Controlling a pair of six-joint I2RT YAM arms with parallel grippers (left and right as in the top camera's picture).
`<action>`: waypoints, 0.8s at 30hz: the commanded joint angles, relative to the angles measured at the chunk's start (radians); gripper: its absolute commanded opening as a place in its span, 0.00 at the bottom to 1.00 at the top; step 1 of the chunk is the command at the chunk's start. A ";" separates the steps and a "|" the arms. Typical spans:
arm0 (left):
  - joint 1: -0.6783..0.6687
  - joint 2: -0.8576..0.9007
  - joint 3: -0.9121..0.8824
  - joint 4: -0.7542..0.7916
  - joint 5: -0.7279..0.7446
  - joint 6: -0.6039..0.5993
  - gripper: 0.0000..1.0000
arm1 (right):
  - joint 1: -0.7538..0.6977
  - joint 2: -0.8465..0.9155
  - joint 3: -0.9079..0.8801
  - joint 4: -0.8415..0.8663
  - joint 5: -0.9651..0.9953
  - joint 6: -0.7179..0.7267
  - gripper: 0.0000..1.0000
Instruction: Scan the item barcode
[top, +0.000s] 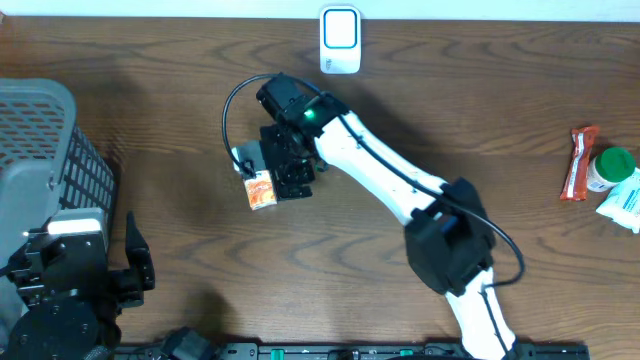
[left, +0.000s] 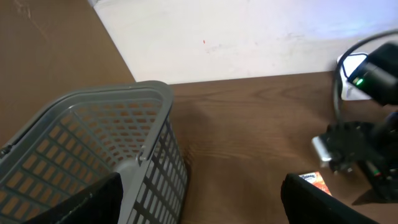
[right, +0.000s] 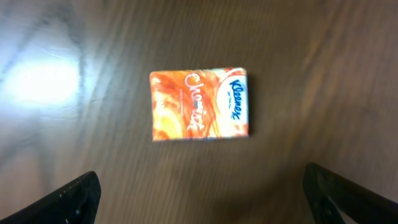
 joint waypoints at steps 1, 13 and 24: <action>0.000 -0.007 0.002 -0.002 -0.006 -0.002 0.82 | -0.005 0.057 0.001 0.031 -0.045 -0.032 0.99; 0.000 -0.007 0.002 -0.002 -0.005 -0.002 0.82 | -0.001 0.163 0.001 0.069 -0.135 0.002 0.99; 0.000 -0.007 0.002 -0.002 -0.006 -0.002 0.82 | 0.009 0.174 0.001 0.101 -0.108 0.082 0.59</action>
